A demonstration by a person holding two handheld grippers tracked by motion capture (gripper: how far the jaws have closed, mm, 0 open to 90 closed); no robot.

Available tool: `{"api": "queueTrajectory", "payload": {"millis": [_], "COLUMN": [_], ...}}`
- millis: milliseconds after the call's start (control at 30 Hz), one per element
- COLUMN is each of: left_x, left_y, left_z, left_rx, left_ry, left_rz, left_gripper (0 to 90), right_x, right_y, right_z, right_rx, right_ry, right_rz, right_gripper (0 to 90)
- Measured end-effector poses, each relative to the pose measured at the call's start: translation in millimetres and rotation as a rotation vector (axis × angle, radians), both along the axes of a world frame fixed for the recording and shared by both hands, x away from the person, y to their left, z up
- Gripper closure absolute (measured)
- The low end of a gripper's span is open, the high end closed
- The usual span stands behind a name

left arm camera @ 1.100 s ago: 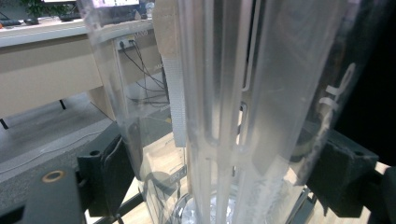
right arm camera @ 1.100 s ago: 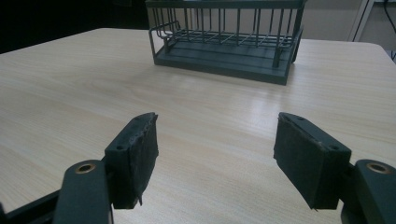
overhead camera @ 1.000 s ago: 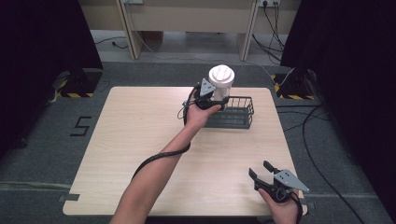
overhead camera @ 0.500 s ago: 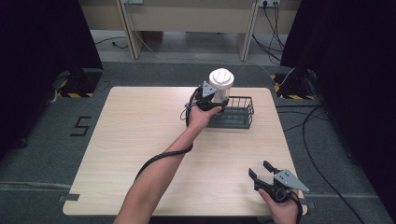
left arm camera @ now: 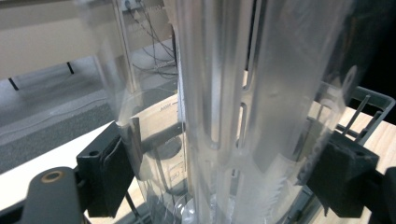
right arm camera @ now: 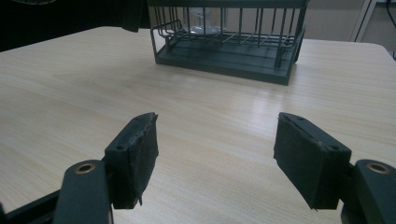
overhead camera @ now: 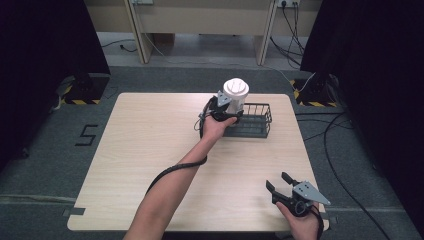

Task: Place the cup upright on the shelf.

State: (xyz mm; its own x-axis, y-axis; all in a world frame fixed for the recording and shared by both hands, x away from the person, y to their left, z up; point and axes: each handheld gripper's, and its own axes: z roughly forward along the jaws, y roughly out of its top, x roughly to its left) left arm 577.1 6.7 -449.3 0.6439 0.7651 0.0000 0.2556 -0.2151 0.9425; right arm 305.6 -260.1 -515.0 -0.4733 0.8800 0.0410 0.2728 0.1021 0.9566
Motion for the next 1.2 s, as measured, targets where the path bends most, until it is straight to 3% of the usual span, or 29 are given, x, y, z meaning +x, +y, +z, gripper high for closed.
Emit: {"api": "queueTrajectory", "payload": {"millis": [300, 567, 1033, 1200], "left_x": [-1.2, -4.3, -22.1, -29.9], "left_y": [-1.7, -1.7, 16.8, 24.3], "left_z": [-2.4, -4.3, 13.9, 14.4], "left_rx": [0.016, 0.024, 0.051, 0.042], "left_ry": [0.009, -0.019, -0.039, -0.029], "left_rz": [-0.006, -0.003, -0.023, -0.029], "left_gripper": [17.4, 14.8, 14.3, 14.4], "right_x": [0.2, 0.1, 0.6, 0.4], "right_y": [0.2, 0.6, 0.7, 1.1], "right_z": [-0.1, 0.1, 0.1, 0.1], "right_rx": [0.001, -0.005, -0.007, -0.007], "right_ry": [-0.002, 0.002, 0.005, 0.005], "right_rz": [0.002, 0.003, 0.005, 0.003], "right_gripper": [31.0, 31.0, 30.9, 30.9]}}
